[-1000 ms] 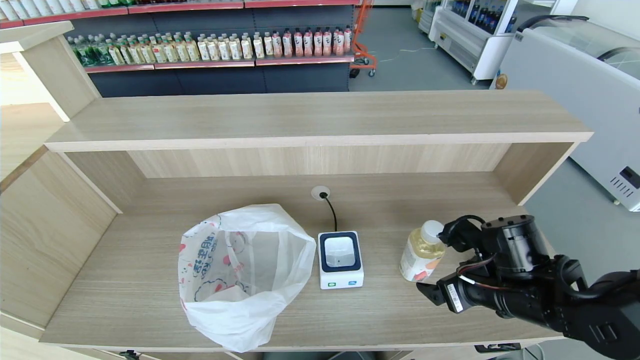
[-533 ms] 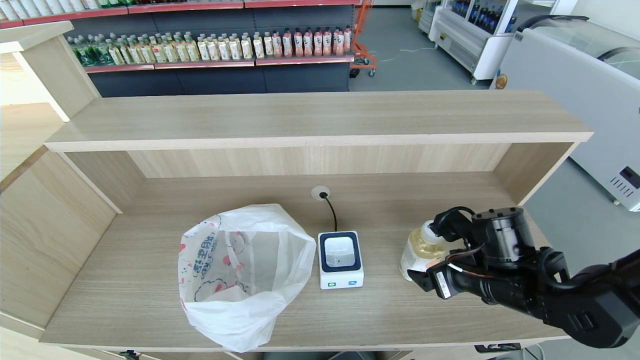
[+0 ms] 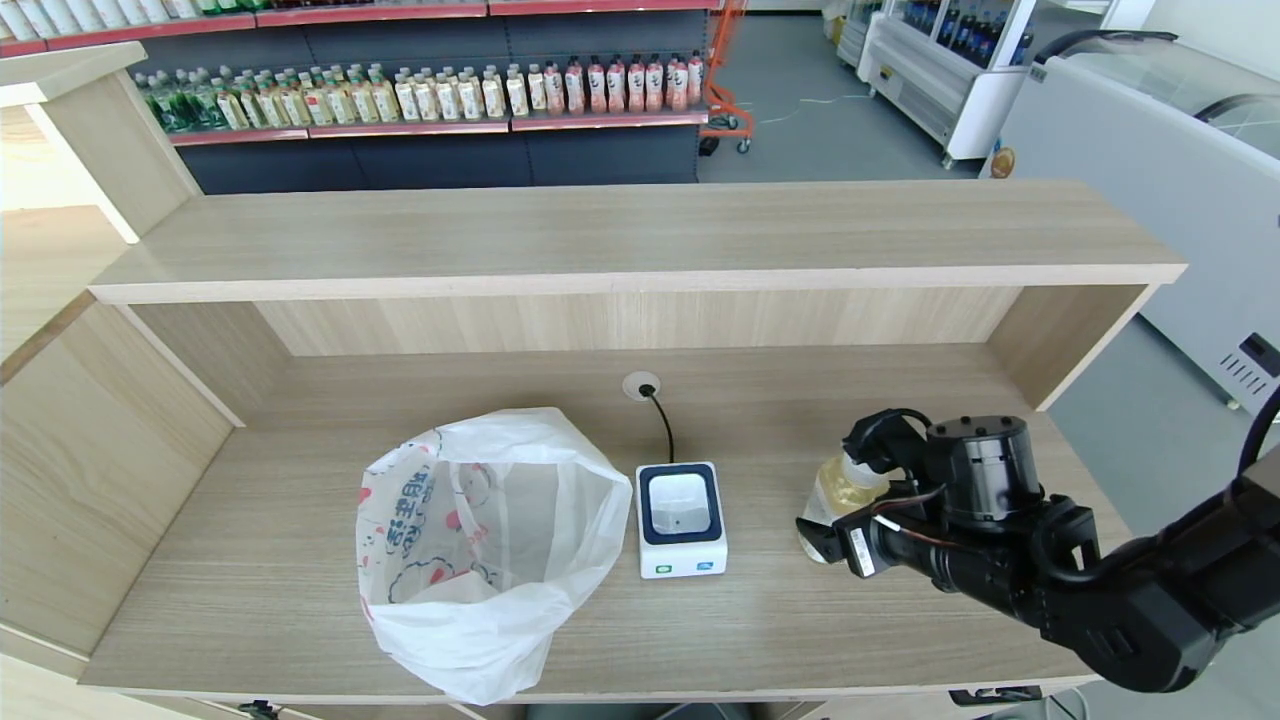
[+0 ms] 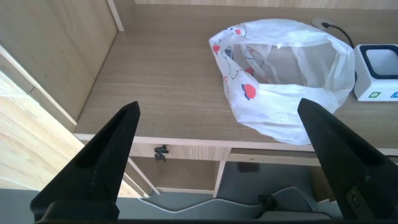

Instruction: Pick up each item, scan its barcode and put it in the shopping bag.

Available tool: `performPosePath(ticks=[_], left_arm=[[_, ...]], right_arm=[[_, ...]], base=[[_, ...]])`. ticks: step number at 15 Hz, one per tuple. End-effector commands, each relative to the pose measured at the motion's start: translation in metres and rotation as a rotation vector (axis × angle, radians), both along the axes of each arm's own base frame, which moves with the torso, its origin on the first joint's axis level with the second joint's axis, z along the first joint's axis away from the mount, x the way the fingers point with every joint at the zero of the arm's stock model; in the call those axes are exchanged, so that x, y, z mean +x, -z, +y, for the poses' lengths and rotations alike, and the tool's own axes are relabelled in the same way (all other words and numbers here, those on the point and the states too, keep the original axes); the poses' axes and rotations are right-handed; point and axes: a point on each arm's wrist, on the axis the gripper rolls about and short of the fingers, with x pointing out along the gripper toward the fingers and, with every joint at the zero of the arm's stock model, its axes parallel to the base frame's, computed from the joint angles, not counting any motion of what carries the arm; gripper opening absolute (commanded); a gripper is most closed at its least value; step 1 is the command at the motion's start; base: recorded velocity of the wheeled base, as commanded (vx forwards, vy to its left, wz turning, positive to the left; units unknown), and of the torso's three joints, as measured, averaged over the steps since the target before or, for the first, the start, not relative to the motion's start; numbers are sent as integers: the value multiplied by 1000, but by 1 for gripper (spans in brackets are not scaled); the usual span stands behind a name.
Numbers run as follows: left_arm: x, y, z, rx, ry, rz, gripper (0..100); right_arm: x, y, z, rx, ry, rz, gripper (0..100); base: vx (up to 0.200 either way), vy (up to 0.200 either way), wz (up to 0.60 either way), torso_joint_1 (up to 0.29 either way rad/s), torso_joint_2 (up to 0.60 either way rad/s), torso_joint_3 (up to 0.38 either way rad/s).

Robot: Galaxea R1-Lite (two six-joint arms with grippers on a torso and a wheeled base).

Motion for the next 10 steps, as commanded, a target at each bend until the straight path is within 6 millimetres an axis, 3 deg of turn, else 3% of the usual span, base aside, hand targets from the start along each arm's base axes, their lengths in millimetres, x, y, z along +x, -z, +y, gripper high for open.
performPosePath(ticks=[1,10], left_arm=[[0,0,0,0,0,-1,100],[0,0,0,-1,0,-1,100]], right_arm=[[3,12,3,-9,-6,16,100],[25,34,21,-11,-54,-41,100]], base=[[0,0,0,0,0,0],[0,0,0,0,0,0]])
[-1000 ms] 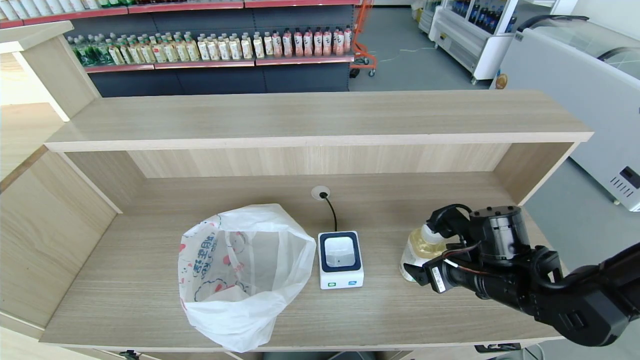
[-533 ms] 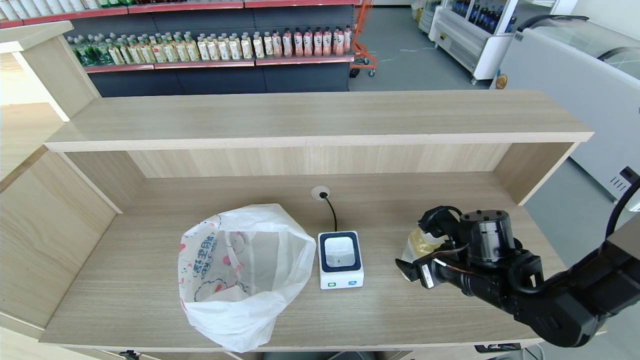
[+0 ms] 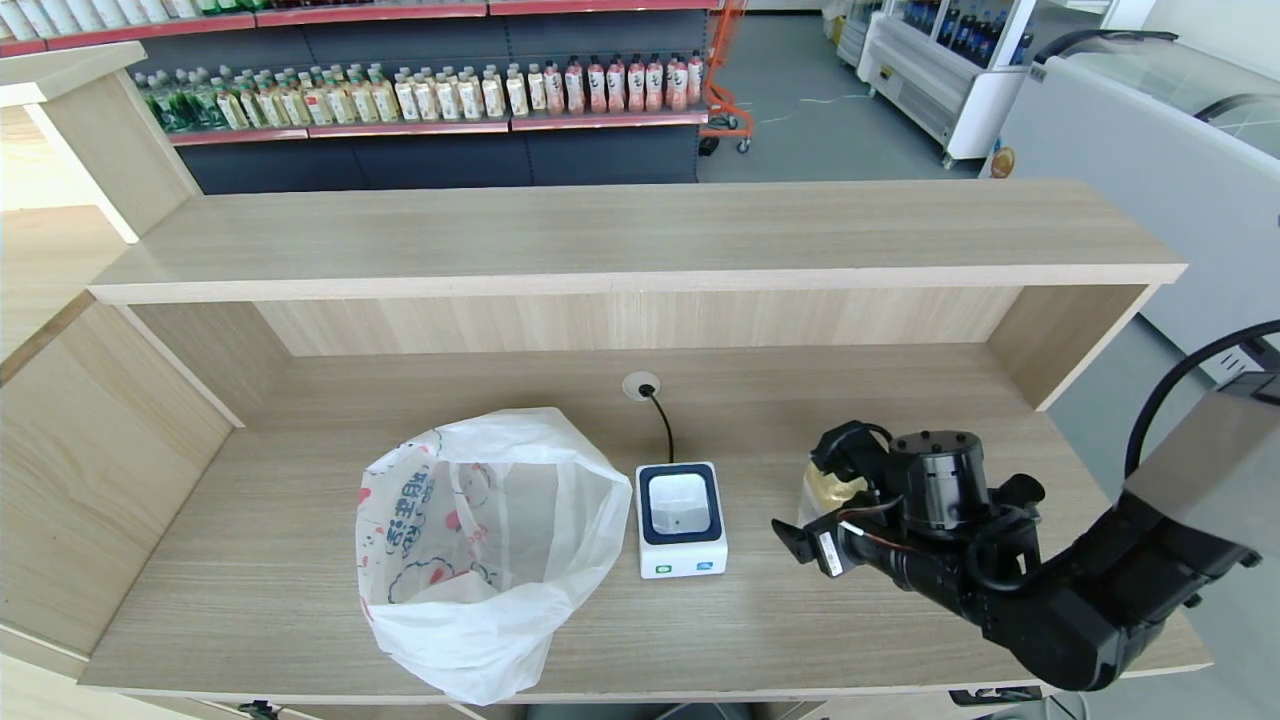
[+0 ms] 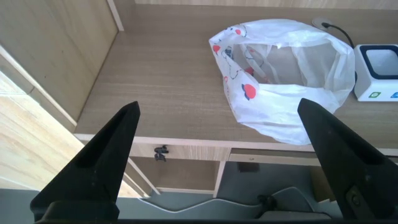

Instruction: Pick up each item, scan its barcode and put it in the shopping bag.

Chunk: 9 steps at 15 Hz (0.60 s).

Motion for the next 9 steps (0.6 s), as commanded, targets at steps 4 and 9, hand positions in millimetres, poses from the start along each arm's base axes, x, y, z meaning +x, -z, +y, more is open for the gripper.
performPosePath(ticks=[4,9], left_arm=[[0,0,0,0,0,-1,100],[0,0,0,0,0,-1,100]], right_arm=[[18,13,11,37,-18,-93,0],[16,18,8,56,-56,-89,0]], base=[[0,0,0,0,0,0],[0,0,0,0,0,0]])
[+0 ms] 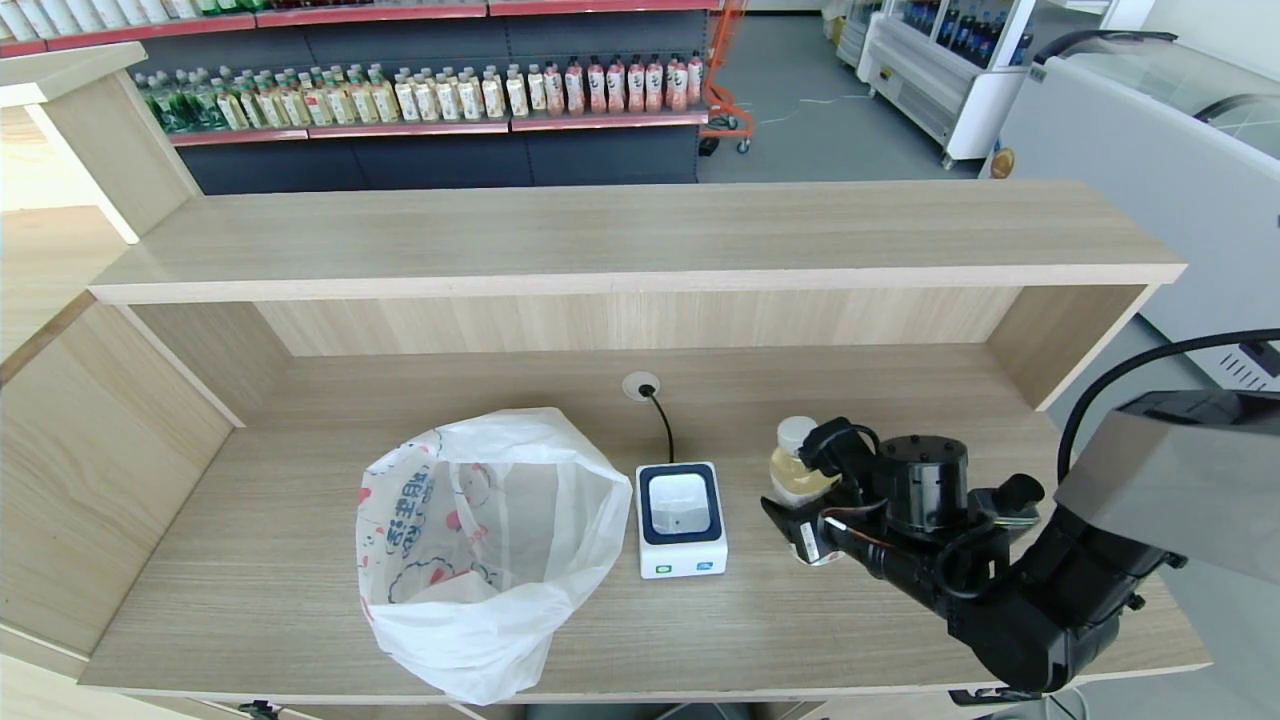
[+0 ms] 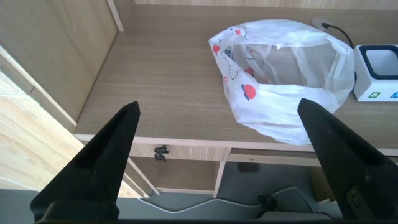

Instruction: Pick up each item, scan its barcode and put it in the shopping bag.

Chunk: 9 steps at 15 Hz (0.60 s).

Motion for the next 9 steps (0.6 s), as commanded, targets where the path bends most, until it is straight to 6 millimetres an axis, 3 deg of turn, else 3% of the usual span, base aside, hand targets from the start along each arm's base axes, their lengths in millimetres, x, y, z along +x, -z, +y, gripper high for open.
performPosePath(ticks=[1,7,9], left_arm=[[0,0,0,0,-1,-1,100],[0,0,0,-1,-1,-1,100],[0,0,0,-1,-1,-1,100]], right_arm=[[1,2,1,3,-1,-1,0],[0,-16,0,77,2,-50,0],[-1,-53,-11,185,40,-118,0]], base=[[0,0,0,0,0,0],[0,0,0,0,0,0],[0,0,0,0,0,0]])
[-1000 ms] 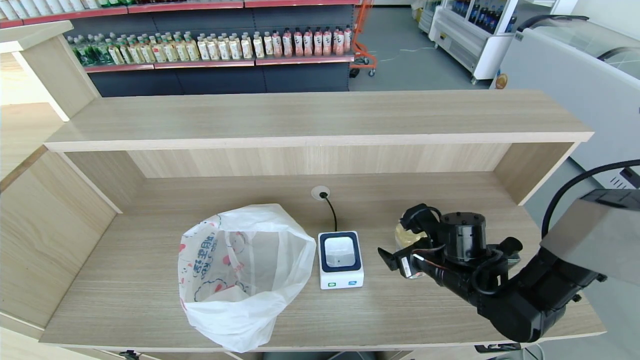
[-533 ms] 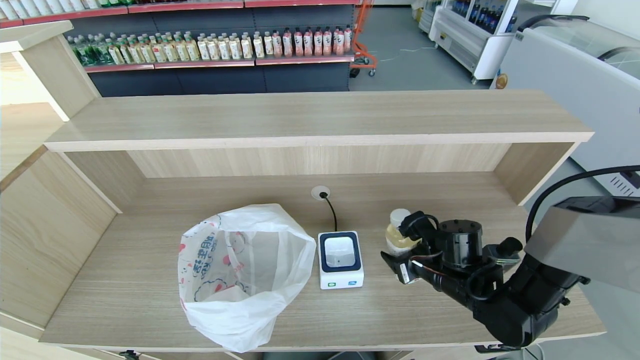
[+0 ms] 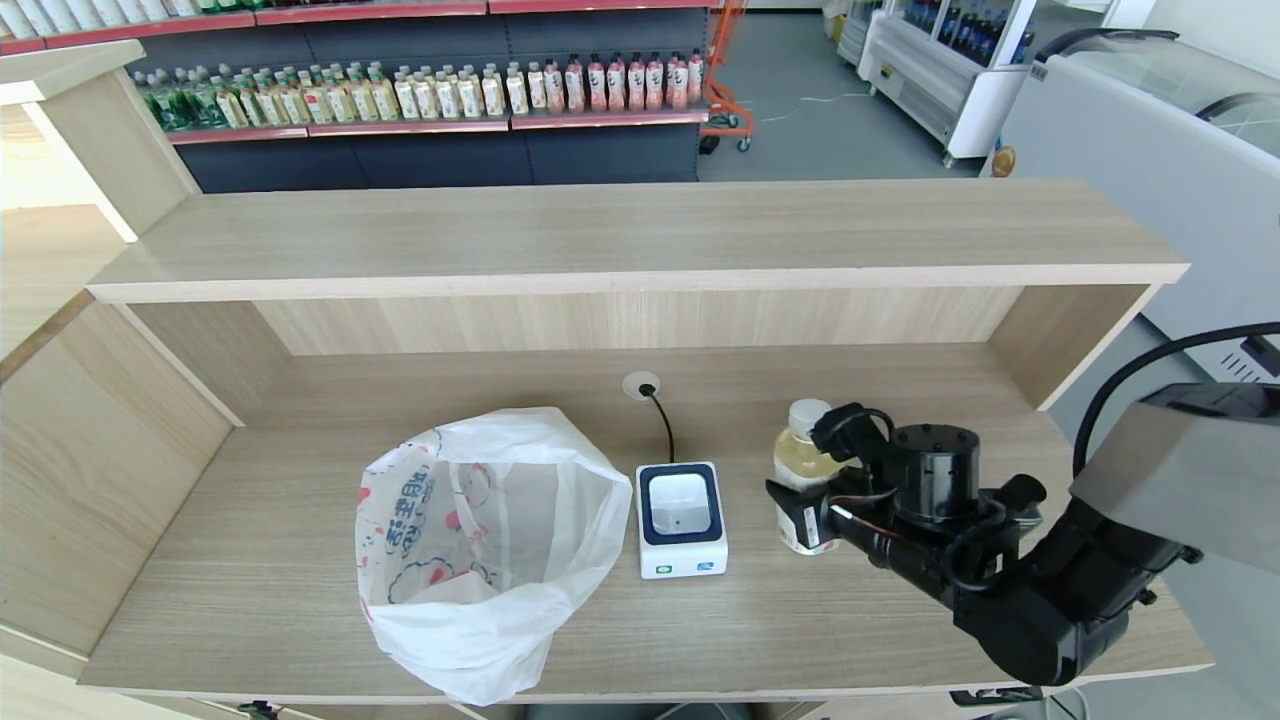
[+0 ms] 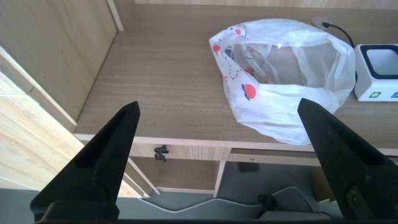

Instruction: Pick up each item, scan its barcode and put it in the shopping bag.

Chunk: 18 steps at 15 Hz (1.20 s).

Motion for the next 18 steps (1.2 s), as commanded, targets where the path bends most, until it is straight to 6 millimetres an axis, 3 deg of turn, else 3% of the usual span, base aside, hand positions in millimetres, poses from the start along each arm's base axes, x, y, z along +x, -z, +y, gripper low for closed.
performPosePath(ticks=[1,3,4,6,7,8,13,18], left_arm=[[0,0,0,0,-1,-1,100],[0,0,0,0,-1,-1,100],[0,0,0,0,-1,-1,100],[0,0,0,0,-1,-1,100],[0,0,0,0,-1,-1,100],[0,0,0,0,-1,-1,100],[0,0,0,0,-1,-1,100],[0,0,0,0,-1,-1,100]], right_arm=[[-9,-62,-16,163,17,-126,0],[-37,-123,-31,378,-156,-185,0],[-60,-152,-45,462,-279,-169,0],[-103,-187,-64,578,-519,-45,0],[-104,-188,-65,581,-525,-40,0],[-131,-207,-78,636,-685,56,0],[-152,-227,-81,679,-903,155,0],[-170,-229,-85,678,-1008,225,0]], base=[[0,0,0,0,0,0],[0,0,0,0,0,0],[0,0,0,0,0,0],[0,0,0,0,0,0],[0,0,0,0,0,0],[0,0,0,0,0,0],[0,0,0,0,0,0],[0,0,0,0,0,0]])
